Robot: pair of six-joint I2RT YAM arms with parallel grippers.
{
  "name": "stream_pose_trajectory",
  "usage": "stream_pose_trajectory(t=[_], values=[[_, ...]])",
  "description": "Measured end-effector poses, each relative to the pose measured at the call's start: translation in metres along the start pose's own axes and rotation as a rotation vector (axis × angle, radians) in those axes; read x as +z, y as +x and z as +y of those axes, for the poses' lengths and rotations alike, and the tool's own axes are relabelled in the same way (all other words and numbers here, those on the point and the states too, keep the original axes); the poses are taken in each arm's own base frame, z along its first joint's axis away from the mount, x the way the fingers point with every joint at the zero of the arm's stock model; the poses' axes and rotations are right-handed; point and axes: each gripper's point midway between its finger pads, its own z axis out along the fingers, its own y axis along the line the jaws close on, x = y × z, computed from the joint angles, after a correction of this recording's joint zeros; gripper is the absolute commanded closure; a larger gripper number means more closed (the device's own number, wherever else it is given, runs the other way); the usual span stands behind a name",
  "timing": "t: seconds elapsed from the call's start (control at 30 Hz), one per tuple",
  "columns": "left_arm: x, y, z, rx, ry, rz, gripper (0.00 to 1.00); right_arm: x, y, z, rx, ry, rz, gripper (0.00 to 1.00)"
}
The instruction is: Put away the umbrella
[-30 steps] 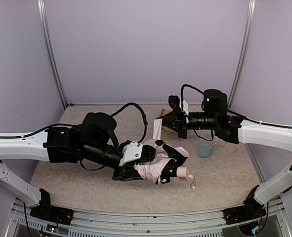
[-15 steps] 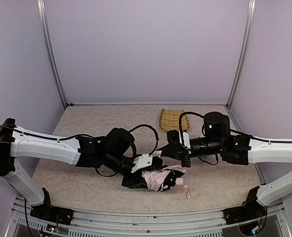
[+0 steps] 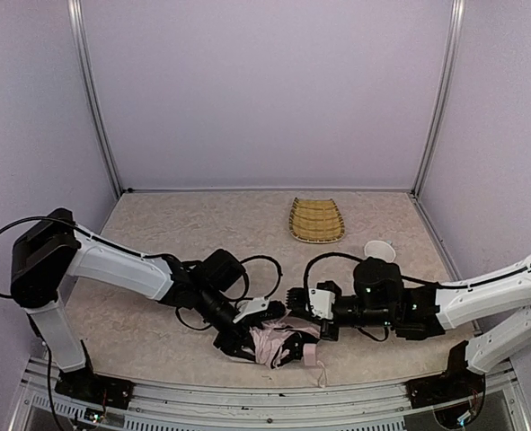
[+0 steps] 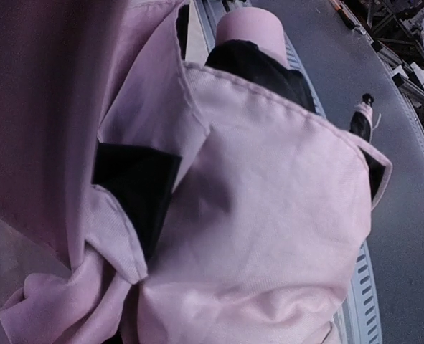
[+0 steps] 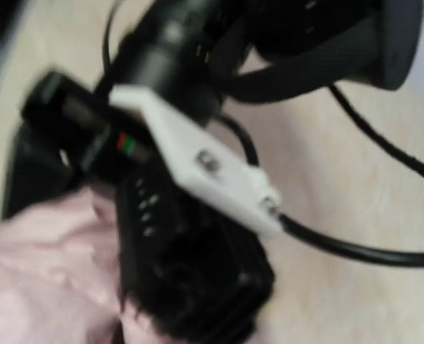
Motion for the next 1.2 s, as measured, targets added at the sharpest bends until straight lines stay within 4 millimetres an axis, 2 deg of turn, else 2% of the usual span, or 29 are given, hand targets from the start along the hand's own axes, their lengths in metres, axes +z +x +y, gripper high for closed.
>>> stream_pose_trajectory(t=[0.07,0.1,0.17,0.2,0.3,0.37,0.43,0.57,0.67,0.77,0.87,0.93,1.0,1.2], values=[[0.007,0.017,0.006,-0.076,0.025,0.03,1.0,0.009,0.016,0.011,-0.01,-0.015,0.058,1.0],[0.008,0.022,0.013,-0.11,0.015,0.032,0.99,0.013,0.019,0.026,-0.024,-0.057,0.064,1.0],[0.007,0.025,0.023,-0.153,0.013,0.018,0.97,0.019,0.023,0.05,-0.045,-0.12,0.079,1.0],[0.007,0.026,0.024,-0.17,0.014,0.011,0.94,0.022,0.026,0.053,-0.046,-0.126,0.085,1.0],[0.008,0.027,0.025,-0.192,0.019,-0.02,0.82,0.028,0.024,0.05,-0.046,-0.106,0.061,1.0],[0.008,0.028,0.025,-0.195,0.022,-0.045,0.8,0.031,0.025,0.05,-0.05,-0.098,0.046,1.0],[0.008,0.028,0.026,-0.2,0.021,-0.054,0.82,0.035,0.025,0.052,-0.061,-0.1,0.037,1.0],[0.012,0.026,0.031,-0.229,0.048,-0.059,0.94,0.053,0.015,0.052,-0.104,-0.118,0.047,1.0],[0.014,0.023,0.034,-0.265,0.079,-0.074,0.96,0.058,0.019,0.054,-0.136,-0.127,0.091,1.0],[0.013,0.023,0.035,-0.286,0.092,-0.084,0.92,0.057,0.022,0.055,-0.149,-0.125,0.117,1.0],[0.013,0.023,0.036,-0.295,0.1,-0.088,0.8,0.055,0.025,0.055,-0.154,-0.113,0.134,1.0],[0.012,0.023,0.036,-0.297,0.107,-0.09,0.65,0.05,0.03,0.055,-0.153,-0.109,0.14,1.0],[0.012,0.022,0.037,-0.3,0.112,-0.091,0.56,0.046,0.037,0.055,-0.142,-0.11,0.149,1.0],[0.007,0.019,0.048,-0.257,0.078,-0.103,0.41,0.05,0.052,0.043,-0.101,-0.122,0.166,1.0]])
